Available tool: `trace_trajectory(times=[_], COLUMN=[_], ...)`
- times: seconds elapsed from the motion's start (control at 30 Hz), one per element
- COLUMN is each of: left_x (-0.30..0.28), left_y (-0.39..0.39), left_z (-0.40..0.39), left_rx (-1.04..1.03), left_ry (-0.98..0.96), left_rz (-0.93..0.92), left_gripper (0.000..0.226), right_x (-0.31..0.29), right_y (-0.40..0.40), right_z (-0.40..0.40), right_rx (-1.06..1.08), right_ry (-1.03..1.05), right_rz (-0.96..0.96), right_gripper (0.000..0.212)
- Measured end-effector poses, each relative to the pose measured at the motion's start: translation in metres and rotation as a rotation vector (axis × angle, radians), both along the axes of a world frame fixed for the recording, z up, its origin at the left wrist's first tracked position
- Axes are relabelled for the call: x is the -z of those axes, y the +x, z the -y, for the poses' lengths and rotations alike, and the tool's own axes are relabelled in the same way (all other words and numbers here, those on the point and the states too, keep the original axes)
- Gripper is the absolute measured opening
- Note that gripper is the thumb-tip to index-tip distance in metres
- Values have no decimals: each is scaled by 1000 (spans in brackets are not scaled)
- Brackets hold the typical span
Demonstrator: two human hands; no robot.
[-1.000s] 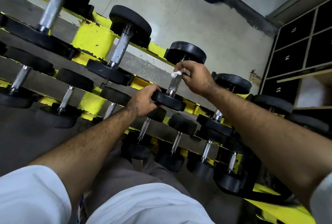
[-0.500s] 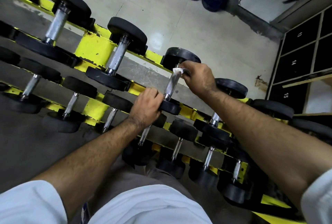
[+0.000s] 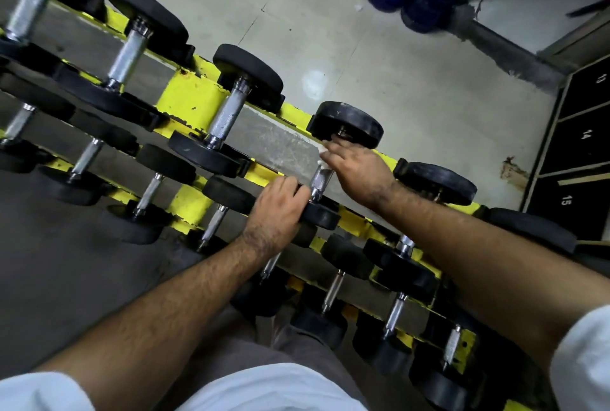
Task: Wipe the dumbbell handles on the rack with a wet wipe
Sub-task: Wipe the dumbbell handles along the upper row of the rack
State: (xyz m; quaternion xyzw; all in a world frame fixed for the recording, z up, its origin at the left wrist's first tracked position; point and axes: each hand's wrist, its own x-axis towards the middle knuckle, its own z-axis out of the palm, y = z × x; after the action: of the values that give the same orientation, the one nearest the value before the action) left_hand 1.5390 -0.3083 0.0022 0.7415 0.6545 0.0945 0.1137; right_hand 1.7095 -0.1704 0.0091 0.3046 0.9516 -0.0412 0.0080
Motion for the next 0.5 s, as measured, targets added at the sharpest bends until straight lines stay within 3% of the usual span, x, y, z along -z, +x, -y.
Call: trace_trajectory(times=[0.13, 0.3, 0.5], left_x=[-2, -1, -2], left_y=[0, 1, 0], left_z=[-1, 0, 1], left_rx=[0, -26, -20], left_ry=[-10, -6, -46], left_rz=[-8, 3, 10], left_gripper=[43, 45, 52], right_x=[0, -2, -3], right_y=[12, 7, -18], right_z=[4, 0, 12], right_rx=[-16, -20, 226], right_ry=[-87, -20, -72], right_rz=[76, 41, 17], right_gripper=[56, 45, 38])
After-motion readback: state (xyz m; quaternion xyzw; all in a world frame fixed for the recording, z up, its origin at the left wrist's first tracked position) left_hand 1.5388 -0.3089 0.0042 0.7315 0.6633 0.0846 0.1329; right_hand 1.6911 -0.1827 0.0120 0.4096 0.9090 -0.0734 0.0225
